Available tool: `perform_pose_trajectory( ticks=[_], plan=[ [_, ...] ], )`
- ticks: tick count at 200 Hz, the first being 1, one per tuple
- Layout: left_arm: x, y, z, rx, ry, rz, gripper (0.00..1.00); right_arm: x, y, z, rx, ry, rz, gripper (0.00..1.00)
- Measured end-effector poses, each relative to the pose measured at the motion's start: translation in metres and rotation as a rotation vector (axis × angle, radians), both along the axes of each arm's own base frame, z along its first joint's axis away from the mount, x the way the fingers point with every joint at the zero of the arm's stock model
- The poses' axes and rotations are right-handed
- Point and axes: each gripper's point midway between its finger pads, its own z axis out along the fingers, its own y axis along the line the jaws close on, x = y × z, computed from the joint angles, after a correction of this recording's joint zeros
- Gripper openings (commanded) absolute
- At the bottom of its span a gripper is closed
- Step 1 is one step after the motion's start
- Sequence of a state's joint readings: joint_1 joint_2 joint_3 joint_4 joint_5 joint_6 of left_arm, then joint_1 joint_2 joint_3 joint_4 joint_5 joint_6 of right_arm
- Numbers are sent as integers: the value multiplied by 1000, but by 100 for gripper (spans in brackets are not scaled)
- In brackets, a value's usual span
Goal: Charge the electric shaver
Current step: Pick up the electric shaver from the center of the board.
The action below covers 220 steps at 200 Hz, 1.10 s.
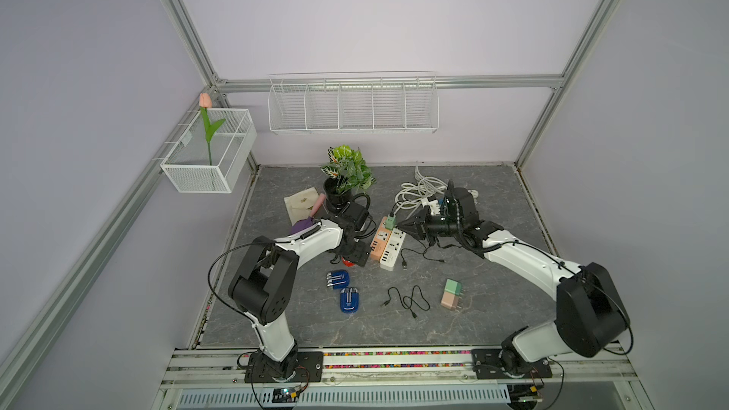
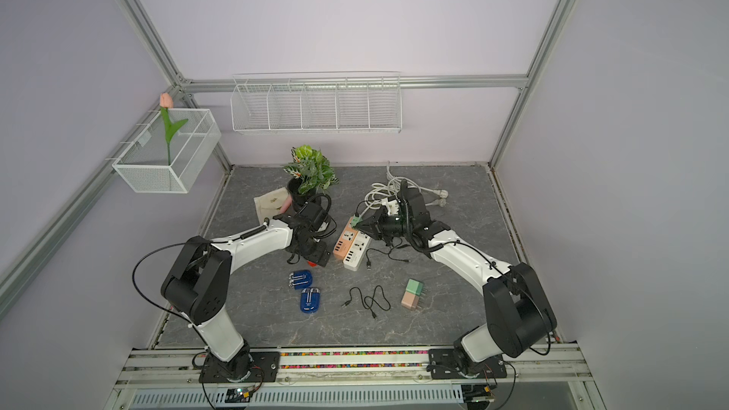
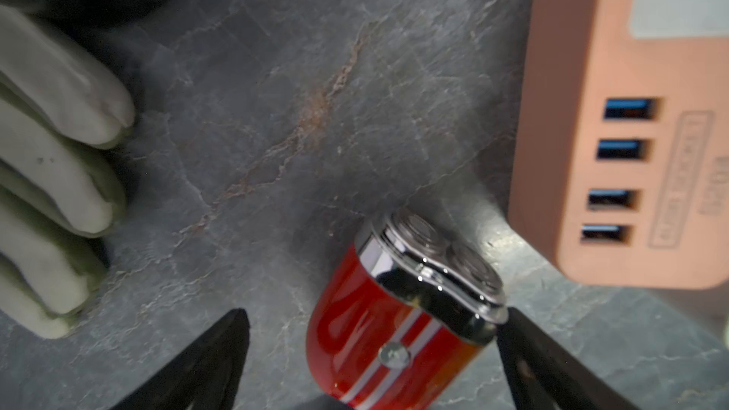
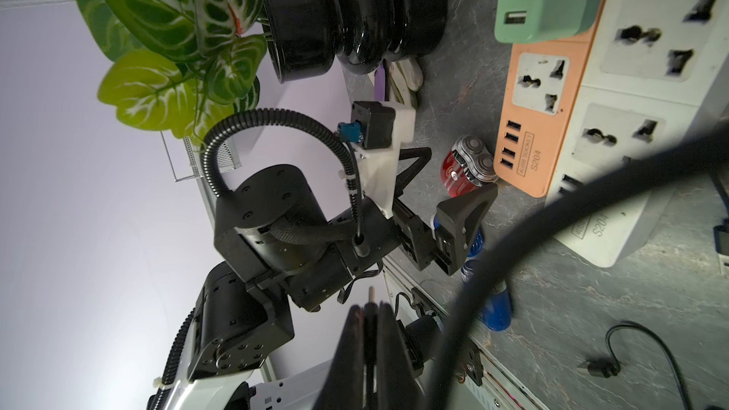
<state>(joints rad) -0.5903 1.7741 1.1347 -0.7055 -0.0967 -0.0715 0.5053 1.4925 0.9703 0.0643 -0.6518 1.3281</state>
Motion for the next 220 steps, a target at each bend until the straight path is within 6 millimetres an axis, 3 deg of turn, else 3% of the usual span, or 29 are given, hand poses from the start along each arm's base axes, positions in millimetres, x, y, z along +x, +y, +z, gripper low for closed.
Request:
perform_pose_trajectory(
  ticks=[40, 72, 110, 146, 177, 220],
  plan=[
    [8, -6, -8, -14, 25, 105, 76, 0, 0, 0, 1, 2, -2, 7],
    [8, -5, -6, -52, 27, 265, 50, 0, 0, 0, 1, 2, -3, 7],
    [8, 5, -6, -105, 40, 531, 51, 1, -1, 0, 1, 2, -3, 7],
    [14, 16, -7, -154, 60, 746, 60, 1, -1, 0, 1, 2, -2, 7],
    [15, 16, -15, -139, 85, 811, 67, 0, -1, 0, 1, 2, -3, 7],
    [15, 19, -17, -103, 97, 841, 68, 2, -2, -1, 1, 3, -7, 7]
  ],
)
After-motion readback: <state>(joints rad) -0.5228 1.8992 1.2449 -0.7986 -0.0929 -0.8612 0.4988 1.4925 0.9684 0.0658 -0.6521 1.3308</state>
